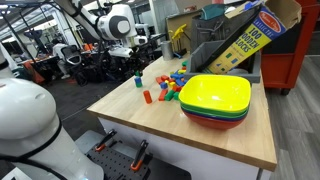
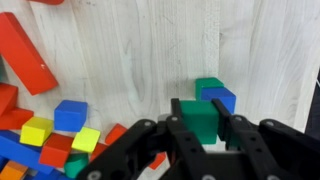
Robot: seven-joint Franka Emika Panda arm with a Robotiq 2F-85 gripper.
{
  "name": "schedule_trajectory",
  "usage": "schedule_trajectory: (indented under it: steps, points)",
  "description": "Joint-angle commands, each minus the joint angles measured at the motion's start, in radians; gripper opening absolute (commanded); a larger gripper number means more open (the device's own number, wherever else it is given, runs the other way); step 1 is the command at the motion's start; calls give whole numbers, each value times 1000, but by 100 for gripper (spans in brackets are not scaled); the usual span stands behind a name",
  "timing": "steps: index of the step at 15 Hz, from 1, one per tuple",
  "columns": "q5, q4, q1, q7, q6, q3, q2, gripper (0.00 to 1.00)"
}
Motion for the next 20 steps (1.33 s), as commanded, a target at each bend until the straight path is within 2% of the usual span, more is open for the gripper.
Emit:
schedule_trajectory:
  steps: [1,12,13,20]
  points:
    - [2,25,11,-18,-15,9,-1,8]
    - [-8,75,39,-2,-18,33,28,8]
    - [-8,47,40,0,-3,33,17,33]
    - [-8,57,40,0,-3,33,21,33]
